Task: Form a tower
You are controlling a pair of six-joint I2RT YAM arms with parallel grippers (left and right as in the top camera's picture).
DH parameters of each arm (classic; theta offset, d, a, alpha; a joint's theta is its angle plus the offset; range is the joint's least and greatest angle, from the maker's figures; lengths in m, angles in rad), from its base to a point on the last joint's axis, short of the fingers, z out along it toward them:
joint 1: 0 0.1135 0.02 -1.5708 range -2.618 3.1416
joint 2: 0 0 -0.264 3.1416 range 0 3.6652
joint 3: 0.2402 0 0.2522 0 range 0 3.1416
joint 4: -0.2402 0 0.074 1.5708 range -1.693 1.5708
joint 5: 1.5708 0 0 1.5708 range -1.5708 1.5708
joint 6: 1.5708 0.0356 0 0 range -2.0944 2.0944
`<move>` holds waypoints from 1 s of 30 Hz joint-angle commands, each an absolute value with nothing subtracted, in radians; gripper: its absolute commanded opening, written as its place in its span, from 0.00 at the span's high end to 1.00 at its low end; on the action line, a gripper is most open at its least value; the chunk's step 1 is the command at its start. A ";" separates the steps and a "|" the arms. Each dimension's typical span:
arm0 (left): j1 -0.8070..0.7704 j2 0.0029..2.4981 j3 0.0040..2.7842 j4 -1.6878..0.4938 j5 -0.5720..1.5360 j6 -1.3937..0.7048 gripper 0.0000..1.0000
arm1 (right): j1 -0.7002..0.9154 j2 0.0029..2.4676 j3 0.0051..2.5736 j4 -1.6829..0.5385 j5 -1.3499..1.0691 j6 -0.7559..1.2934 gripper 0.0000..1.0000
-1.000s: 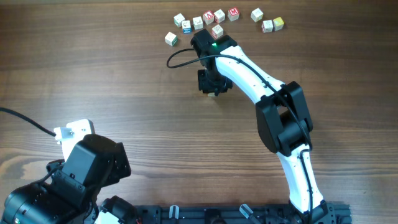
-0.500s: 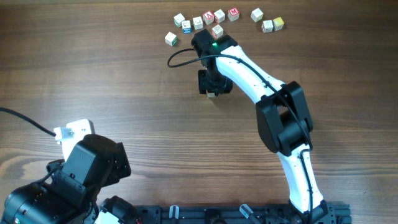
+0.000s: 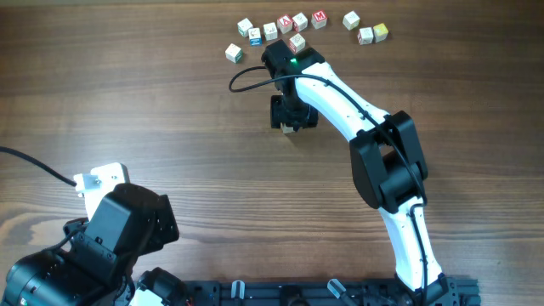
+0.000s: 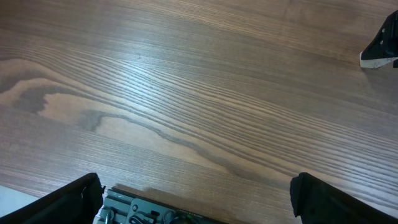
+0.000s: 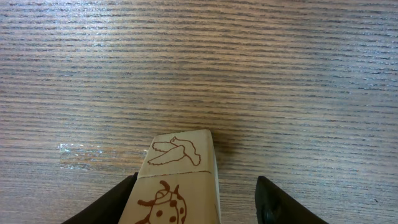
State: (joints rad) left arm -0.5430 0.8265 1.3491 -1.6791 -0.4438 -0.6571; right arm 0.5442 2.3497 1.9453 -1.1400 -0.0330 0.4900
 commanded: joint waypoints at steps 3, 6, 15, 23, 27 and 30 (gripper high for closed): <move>-0.538 0.826 1.348 -1.677 -0.445 -0.667 0.00 | 0.545 2.356 1.958 -1.148 -0.023 0.489 0.31; -0.538 0.826 1.348 -1.677 -0.445 -0.667 0.00 | 0.546 2.352 1.971 -1.149 -0.023 0.475 0.18; -0.538 0.826 1.348 -1.677 -0.445 -0.667 0.00 | 0.545 2.333 1.971 -1.150 -0.015 0.466 0.08; -0.538 0.826 1.348 -1.677 -0.445 -0.667 0.00 | 0.546 2.245 2.002 -1.145 0.007 0.364 0.01; -0.538 0.826 1.348 -1.677 -0.445 -0.667 0.00 | 0.546 2.194 2.002 -1.169 0.007 0.279 0.04; -0.538 0.826 1.348 -1.677 -0.445 -0.667 0.00 | 0.546 2.188 2.002 -1.193 0.000 0.233 0.14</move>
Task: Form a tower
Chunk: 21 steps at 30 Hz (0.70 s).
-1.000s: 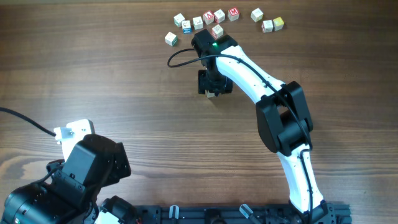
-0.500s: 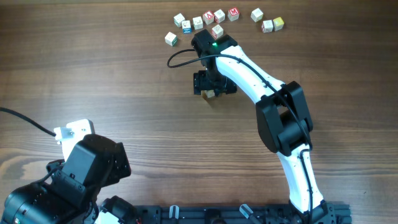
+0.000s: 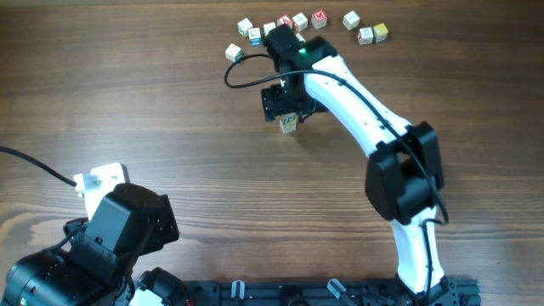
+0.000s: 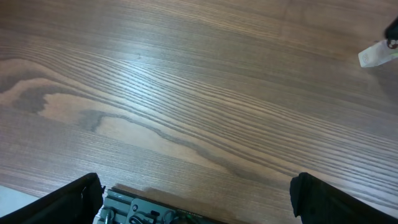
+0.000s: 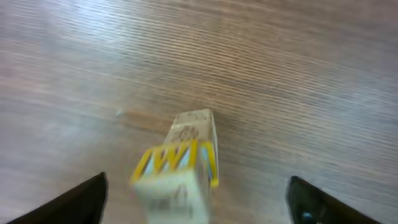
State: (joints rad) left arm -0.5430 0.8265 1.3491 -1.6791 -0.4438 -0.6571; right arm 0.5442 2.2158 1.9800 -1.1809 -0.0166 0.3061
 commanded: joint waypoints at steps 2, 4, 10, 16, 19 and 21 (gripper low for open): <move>-0.538 0.826 1.348 -1.677 -0.445 -0.667 0.00 | 0.546 2.190 1.998 -1.201 -0.001 0.210 0.16; -0.538 0.826 1.348 -1.677 -0.445 -0.667 0.00 | 0.547 2.190 1.985 -1.204 -0.014 0.192 0.16; -0.538 0.826 1.348 -1.677 -0.445 -0.667 0.00 | 0.548 2.202 1.953 -1.194 -0.080 0.148 0.16; -0.538 0.826 1.348 -1.677 -0.445 -0.667 0.00 | 0.572 2.205 1.948 -1.180 -0.060 0.134 0.16; -0.538 0.826 1.348 -1.677 -0.445 -0.667 0.00 | 0.571 2.220 1.929 -1.165 -0.060 0.135 0.17; -0.538 0.826 1.348 -1.677 -0.445 -0.667 0.00 | 0.571 2.233 1.925 -1.162 -0.060 0.136 0.19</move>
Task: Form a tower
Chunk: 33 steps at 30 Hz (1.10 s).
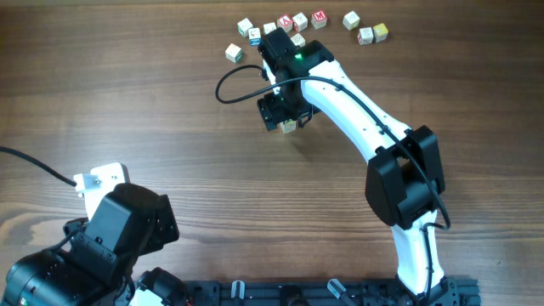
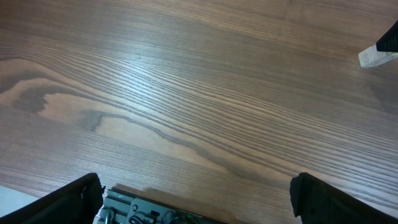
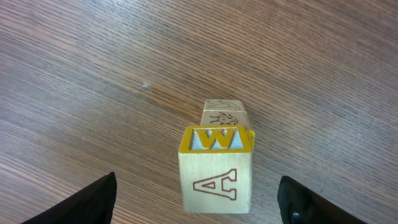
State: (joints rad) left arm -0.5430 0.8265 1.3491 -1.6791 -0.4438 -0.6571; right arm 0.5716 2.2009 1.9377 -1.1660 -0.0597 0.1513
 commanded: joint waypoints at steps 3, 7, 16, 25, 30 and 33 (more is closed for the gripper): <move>-0.538 0.826 1.348 -1.677 -0.445 -0.667 0.00 | 0.571 2.235 1.924 -1.157 -0.060 0.138 0.23; -0.538 0.826 1.348 -1.677 -0.445 -0.667 0.00 | 0.570 2.243 1.922 -1.144 -0.052 0.139 0.25; -0.538 0.826 1.348 -1.677 -0.445 -0.667 0.00 | 0.566 2.286 1.922 -1.136 -0.034 0.138 0.29; -0.538 0.826 1.348 -1.677 -0.445 -0.667 0.00 | 0.562 2.287 1.922 -1.137 -0.034 0.139 0.41; -0.538 0.826 1.348 -1.677 -0.445 -0.667 0.00 | 0.562 2.287 1.922 -1.137 -0.034 0.139 0.46; -0.538 0.826 1.348 -1.677 -0.445 -0.667 0.00 | 0.562 2.287 1.922 -1.137 -0.034 0.139 0.48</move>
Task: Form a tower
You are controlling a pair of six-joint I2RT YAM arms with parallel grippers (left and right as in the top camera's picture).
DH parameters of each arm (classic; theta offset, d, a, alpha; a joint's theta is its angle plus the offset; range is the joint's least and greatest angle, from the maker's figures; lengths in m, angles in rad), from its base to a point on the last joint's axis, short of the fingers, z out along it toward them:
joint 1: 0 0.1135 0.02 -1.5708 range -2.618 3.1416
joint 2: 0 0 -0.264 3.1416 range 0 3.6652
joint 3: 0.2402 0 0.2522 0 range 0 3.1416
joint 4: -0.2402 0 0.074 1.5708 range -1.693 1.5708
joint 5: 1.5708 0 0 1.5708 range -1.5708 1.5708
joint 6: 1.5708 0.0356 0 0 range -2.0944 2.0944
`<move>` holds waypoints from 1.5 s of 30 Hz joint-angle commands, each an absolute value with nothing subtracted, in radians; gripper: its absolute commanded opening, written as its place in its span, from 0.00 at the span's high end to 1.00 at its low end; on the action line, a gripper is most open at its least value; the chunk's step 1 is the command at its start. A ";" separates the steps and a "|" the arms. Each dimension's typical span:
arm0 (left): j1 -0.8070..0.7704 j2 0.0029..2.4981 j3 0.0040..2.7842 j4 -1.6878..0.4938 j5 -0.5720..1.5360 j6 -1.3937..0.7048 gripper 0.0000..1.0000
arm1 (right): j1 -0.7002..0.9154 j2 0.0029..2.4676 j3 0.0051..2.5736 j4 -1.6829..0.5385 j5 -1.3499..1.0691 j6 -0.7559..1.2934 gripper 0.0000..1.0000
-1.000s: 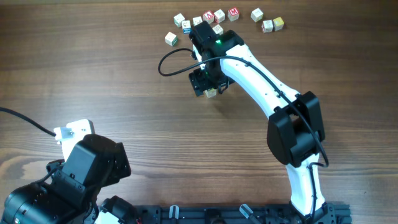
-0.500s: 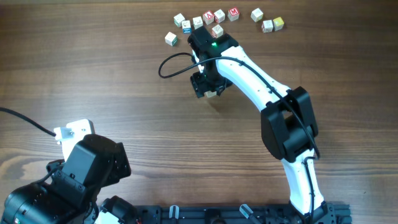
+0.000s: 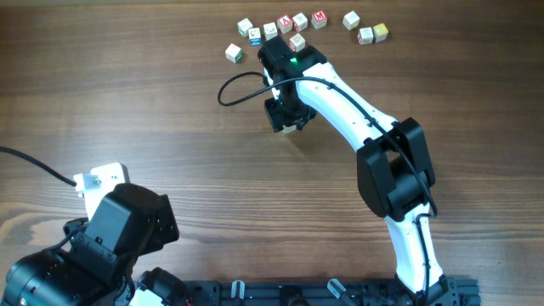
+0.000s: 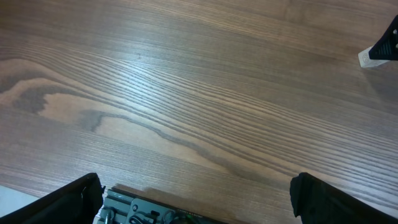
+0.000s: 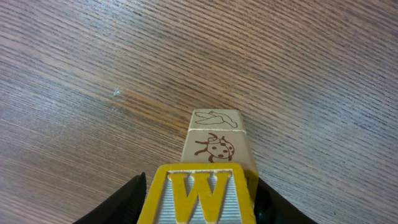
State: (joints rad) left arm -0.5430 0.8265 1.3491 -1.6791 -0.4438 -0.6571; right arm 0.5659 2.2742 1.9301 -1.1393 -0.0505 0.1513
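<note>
My right gripper [image 5: 198,208] stands shut on a yellow-framed W block [image 5: 200,194], one dark finger [image 5: 121,208] tight against each side. Just beyond the W face lies plain wood with a ladybug drawing [image 5: 214,148] and a bird drawing [image 5: 214,118]; how these pieces rest on one another I cannot tell. From overhead the right gripper [image 3: 287,115] covers most of this pile [image 3: 294,128]. The left wrist view catches a pale corner of the pile [image 4: 372,56] at its right edge. My left gripper [image 4: 198,198] is open over bare wood, nothing between its fingers.
Several loose letter blocks [image 3: 299,21] lie in a row at the table's far edge, behind the right arm, with two more at the far right [image 3: 372,33]. The left arm's body [image 3: 102,246] fills the near left corner. A black rail [image 3: 323,293] runs along the front edge.
The right gripper was wide open and farther back from the W block, which stood free. Now its fingers are shut against the block's sides and the camera is closer. The left arm has not moved.
The right fingers first stood close around the wood with the ladybug and bird. Then they were spread wide and farther back, the W block showing free, blurred and afterwards sharp. Now they are shut on the W block. The left arm stayed still.
</note>
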 commanded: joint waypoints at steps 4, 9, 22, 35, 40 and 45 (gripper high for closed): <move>-0.538 0.826 1.348 -1.677 -0.445 -0.667 0.00 | 0.562 2.287 1.922 -1.137 -0.034 0.139 0.52; -0.538 0.826 1.348 -1.677 -0.445 -0.667 0.00 | 0.562 2.287 1.922 -1.139 -0.034 0.141 0.54; -0.538 0.826 1.348 -1.677 -0.445 -0.667 0.00 | 0.562 2.287 1.922 -1.138 -0.023 0.141 0.56; -0.538 0.826 1.348 -1.677 -0.445 -0.667 0.00 | 0.561 2.287 1.922 -1.138 -0.023 0.141 0.60; -0.538 0.826 1.348 -1.677 -0.445 -0.667 0.00 | 0.561 2.287 1.922 -1.137 -0.022 0.141 0.64; -0.538 0.826 1.348 -1.677 -0.445 -0.667 0.00 | 0.561 2.287 1.922 -1.137 -0.022 0.141 0.53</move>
